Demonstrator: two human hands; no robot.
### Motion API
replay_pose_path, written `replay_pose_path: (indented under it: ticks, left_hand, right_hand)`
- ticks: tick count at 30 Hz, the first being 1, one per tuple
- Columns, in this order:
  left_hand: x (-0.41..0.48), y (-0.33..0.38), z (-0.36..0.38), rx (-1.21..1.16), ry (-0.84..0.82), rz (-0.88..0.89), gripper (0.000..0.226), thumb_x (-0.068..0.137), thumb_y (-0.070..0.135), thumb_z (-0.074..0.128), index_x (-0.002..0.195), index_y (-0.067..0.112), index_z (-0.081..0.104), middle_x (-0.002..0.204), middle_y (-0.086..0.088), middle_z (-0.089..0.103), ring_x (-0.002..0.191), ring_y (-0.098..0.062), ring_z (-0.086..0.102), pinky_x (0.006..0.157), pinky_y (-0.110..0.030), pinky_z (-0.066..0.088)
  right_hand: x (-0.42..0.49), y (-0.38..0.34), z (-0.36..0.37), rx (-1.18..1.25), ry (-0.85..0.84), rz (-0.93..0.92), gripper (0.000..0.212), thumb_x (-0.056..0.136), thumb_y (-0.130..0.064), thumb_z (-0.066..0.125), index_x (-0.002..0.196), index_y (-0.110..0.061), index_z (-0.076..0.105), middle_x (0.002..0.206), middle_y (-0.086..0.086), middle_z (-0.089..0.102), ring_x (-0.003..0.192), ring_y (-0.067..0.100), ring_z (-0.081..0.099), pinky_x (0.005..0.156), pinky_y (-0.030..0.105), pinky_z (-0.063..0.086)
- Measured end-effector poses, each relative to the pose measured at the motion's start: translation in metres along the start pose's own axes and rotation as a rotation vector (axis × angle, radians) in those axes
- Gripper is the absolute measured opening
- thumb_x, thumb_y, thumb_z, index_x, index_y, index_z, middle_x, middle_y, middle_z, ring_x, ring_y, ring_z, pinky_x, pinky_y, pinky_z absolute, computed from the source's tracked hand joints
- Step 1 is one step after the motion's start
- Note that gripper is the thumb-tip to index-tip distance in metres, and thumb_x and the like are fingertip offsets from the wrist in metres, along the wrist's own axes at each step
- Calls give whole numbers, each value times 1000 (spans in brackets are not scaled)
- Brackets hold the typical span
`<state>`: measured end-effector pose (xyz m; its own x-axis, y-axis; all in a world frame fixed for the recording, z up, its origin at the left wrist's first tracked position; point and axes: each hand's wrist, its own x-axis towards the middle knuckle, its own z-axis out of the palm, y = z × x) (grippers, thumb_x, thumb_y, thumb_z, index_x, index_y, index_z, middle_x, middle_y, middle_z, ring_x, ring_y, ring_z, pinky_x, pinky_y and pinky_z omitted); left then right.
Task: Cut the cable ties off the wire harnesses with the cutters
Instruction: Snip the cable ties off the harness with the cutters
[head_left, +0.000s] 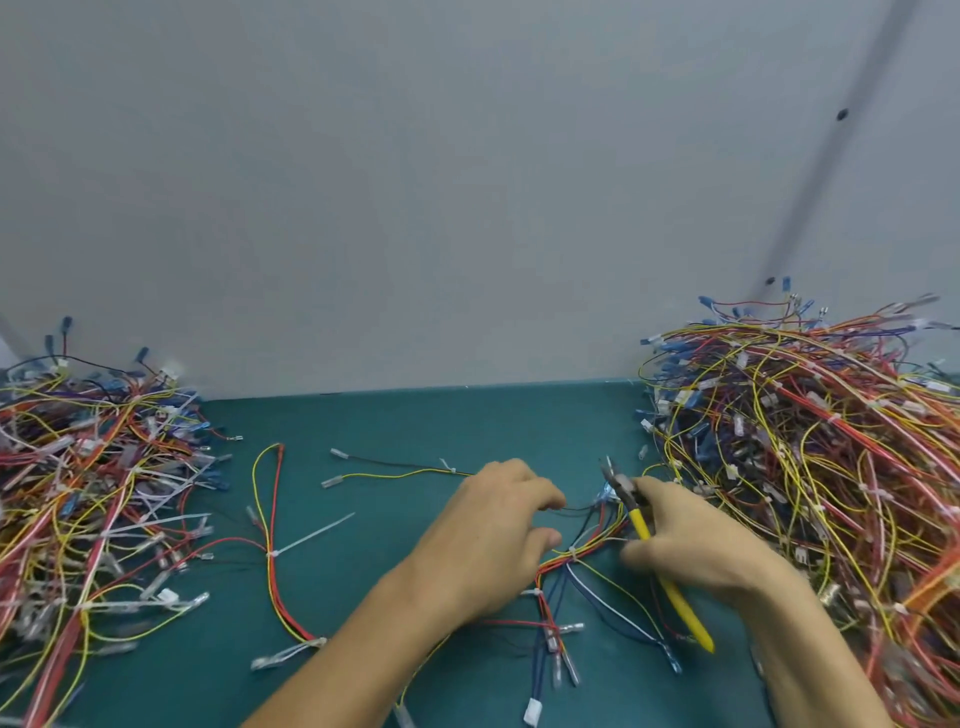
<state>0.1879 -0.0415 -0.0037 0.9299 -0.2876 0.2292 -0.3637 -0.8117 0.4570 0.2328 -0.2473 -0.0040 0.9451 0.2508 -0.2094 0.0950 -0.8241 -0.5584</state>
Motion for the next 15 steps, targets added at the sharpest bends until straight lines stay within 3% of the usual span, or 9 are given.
replay_pose_path:
  ticks: [3,6,11,15]
  left_hand:
    - [11,-6,14,-66,-17,8,30,88,31,64,116,21,63,114,4,60,109,-10,53,98,-24,39]
    - [18,-10,26,-11,-92,-10,31,88,35,64,115,19,65,112,-2,62,108,-18,55,95,-32,43]
    - [21,-8,47,24,-109,-26,21,88,39,60,91,20,67,91,-5,61,93,-26,55,77,-36,46]
    - [21,-14,61,-214,28,-128,15,87,32,63,92,22,73,89,0,67,90,-17,59,80,-27,45]
  right_hand:
    - [0,-4,5,-138,88,19,17,70,-23,67,84,-16,59,77,2,62,71,17,58,65,31,46]
    - [-2,-4,11,-165,128,-19,10,77,-22,62,74,-14,57,68,2,59,70,18,55,58,26,39]
    - [-4,-2,24,-184,166,-6,12,90,-31,53,93,-20,57,92,5,62,93,26,57,69,31,39]
    - [-13,-4,33,-348,225,-11,13,94,-35,42,95,-23,45,103,5,55,104,29,55,76,33,40]
